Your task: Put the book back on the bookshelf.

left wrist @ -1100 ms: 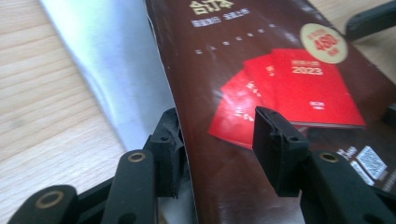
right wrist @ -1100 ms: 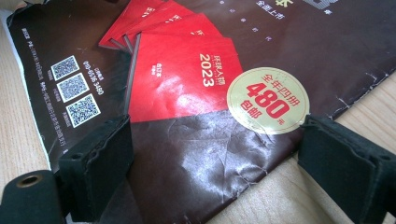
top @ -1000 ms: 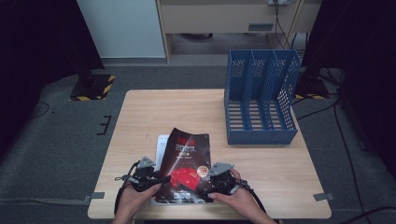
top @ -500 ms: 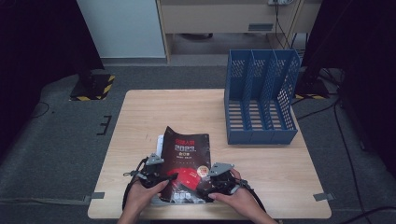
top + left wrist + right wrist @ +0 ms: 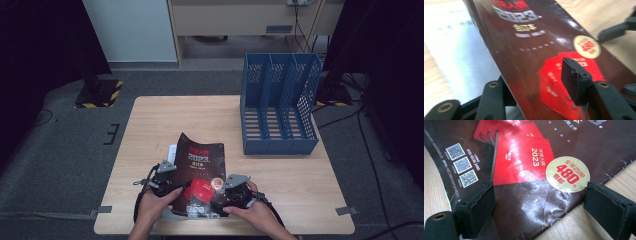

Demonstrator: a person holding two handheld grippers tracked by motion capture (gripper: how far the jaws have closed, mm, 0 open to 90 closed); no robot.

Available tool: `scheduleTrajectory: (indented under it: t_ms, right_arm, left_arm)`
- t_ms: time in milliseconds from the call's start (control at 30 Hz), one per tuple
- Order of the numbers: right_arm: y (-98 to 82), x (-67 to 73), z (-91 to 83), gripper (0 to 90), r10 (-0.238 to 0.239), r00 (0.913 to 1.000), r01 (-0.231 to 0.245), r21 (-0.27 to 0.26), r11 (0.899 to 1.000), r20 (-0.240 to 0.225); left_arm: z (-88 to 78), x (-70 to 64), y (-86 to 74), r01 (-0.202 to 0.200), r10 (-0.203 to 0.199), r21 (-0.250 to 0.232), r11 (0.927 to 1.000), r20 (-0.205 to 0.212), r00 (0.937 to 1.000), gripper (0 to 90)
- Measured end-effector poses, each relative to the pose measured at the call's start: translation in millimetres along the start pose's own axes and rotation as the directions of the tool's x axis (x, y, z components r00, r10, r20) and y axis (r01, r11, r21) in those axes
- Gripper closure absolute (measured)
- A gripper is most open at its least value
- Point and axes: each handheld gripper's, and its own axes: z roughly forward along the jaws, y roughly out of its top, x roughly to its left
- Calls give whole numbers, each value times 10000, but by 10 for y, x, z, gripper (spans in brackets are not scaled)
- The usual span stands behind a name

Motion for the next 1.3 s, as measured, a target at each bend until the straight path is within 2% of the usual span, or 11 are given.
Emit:
scheduleTrajectory:
  t_ms: [33, 67, 167, 233, 300, 400, 600, 800, 900, 1133, 1300]
  right_arm:
    - [0, -1, -1, 105, -36, 10000, 36, 19, 10000, -20]
    - [0, -1, 0, 105, -46, 10000, 46, 13, 10000, -11]
    - [-2, -3, -2, 106, -39, 10000, 39, -1, 10000, -14]
    - [-2, -4, -2, 106, -57, 10000, 57, 5, 10000, -31]
    - [-2, -2, -2, 105, -53, 10000, 53, 7, 10000, -21]
    - [-2, -3, -2, 106, -49, 10000, 49, 6, 10000, -29]
    - [-1, -13, -5, 105, -37, 9999, 37, 17, 10000, -98]
    - [2, -25, -6, 102, 4, 9998, -3, 24, 10000, -178]
    - [4, -49, -7, 110, 146, 9996, -148, -62, 9999, -252]
    - [4, -143, -27, 120, 529, 9982, -534, -164, 9984, -282]
    - [8, -167, -30, 98, 689, 9966, -697, -162, 9974, -461]
  left_arm:
    - [19, -14, 3, -116, 117, 152, 9998, -61, 9999, 485]
    - [-29, -27, 59, -474, 471, -47, 9989, -508, 9976, 486]
    - [-75, -24, 103, -362, 338, -464, 9983, -517, 9981, 486]
    - [-27, -22, 98, -257, 252, -186, 9995, -277, 9993, 478]
    - [68, -23, 47, -306, 318, 471, 9984, -246, 9992, 478]
    - [132, -4, 14, -320, 352, 898, 9954, -339, 9988, 482]
    - [138, 50, 12, 38, -10, 574, 9983, -489, 9988, 526]
    - [123, 55, -4, 288, -258, 566, 9980, -535, 9982, 789]
    - [114, 70, -12, 547, -535, 520, 9971, -243, 9983, 881]
    - [46, 63, -8, 490, -490, 7, 9988, 63, 9988, 898]
    - [-65, 6, 17, 93, -82, -701, 9975, 160, 9998, 899]
